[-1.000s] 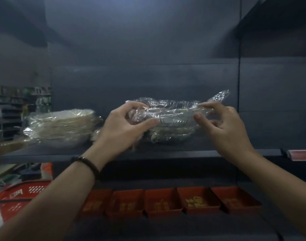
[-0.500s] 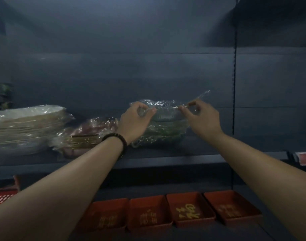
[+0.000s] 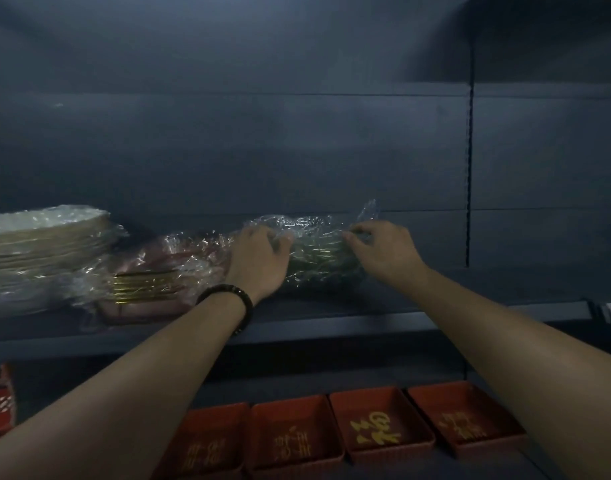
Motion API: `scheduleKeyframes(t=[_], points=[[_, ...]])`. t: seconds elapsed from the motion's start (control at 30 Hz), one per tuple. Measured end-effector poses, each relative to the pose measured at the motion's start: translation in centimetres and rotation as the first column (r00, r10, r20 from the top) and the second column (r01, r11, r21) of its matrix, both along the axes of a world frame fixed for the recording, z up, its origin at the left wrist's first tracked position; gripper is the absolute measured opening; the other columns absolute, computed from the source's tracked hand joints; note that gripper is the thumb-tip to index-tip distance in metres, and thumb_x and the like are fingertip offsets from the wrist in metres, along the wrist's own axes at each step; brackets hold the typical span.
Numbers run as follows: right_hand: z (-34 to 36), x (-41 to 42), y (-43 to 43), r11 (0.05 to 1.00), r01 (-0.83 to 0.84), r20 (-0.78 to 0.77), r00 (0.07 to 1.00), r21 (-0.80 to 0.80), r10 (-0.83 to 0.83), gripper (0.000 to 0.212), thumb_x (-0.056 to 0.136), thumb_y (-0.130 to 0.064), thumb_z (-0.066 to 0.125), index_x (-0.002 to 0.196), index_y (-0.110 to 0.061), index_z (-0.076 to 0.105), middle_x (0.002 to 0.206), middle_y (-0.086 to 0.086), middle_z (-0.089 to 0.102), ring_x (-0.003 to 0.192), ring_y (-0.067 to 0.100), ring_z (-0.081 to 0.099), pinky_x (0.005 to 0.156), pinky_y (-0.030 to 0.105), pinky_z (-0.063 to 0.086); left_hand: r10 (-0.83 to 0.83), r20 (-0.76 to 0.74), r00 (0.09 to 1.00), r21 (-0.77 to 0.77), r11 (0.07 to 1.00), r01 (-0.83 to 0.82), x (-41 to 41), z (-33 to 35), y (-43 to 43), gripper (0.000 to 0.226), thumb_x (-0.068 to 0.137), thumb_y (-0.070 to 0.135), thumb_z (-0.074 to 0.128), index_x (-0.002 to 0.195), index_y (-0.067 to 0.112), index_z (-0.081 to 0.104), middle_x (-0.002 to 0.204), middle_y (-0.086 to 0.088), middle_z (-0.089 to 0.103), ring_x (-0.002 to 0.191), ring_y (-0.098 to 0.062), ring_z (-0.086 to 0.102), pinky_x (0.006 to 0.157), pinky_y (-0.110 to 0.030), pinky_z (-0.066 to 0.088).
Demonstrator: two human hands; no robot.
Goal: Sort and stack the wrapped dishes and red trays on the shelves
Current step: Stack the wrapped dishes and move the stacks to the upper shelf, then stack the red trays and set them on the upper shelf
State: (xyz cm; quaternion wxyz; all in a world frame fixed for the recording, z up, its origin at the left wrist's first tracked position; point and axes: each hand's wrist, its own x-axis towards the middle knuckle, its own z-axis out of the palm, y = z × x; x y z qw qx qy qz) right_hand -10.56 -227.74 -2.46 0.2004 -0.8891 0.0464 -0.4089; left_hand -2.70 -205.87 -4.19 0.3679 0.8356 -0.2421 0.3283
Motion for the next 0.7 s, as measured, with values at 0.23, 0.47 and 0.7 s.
scheduleKeyframes(t=[0.23,0.47,0.7], points=[[0.2,-0.6,-0.2,0.997,0.041,-0.114,0.992,-0.066,-0.049,0.039,0.101,-0.05,0.054,0.135,-0.036,0.067,0.146,-0.001,0.061,0.14,0.031,0.049,0.116,0.053,0.038,-0.049,-0.01,0.999,0.065,0.997,0.05,-0.2,0.0,-0.3,0.036,0.111,0.04,0.041,0.079,0.023,0.042,0.09,0.001,0.049,0.078,-0.014,0.046,0.068,-0.026,0.038],[-2.7,-4.0,0.1,0.997,-0.07,0.154,0.986,0.029,0.065,0.041,0.098,-0.03,0.063,0.139,-0.024,0.065,0.142,0.003,0.064,0.134,0.026,0.056,0.115,0.04,0.042,-0.073,0.035,0.997,0.068,0.995,0.07,-3.1,-1.8,1.0,0.033,0.11,0.02,0.046,0.138,0.005,0.047,0.149,-0.021,0.044,0.141,-0.04,0.042,0.118,-0.046,0.038],[-11.7,-12.3,3.4,0.948,-0.266,0.195,0.953,0.175,0.232,0.008,0.095,-0.02,0.072,0.102,-0.023,0.07,0.096,-0.009,0.071,0.091,0.007,0.066,0.075,0.021,0.051,-0.205,0.381,0.902,-0.034,0.971,0.236,-11.4,-10.8,4.9,0.023,0.093,0.001,0.069,0.115,0.006,0.067,0.129,-0.01,0.06,0.125,-0.01,0.052,0.107,-0.007,0.034]])
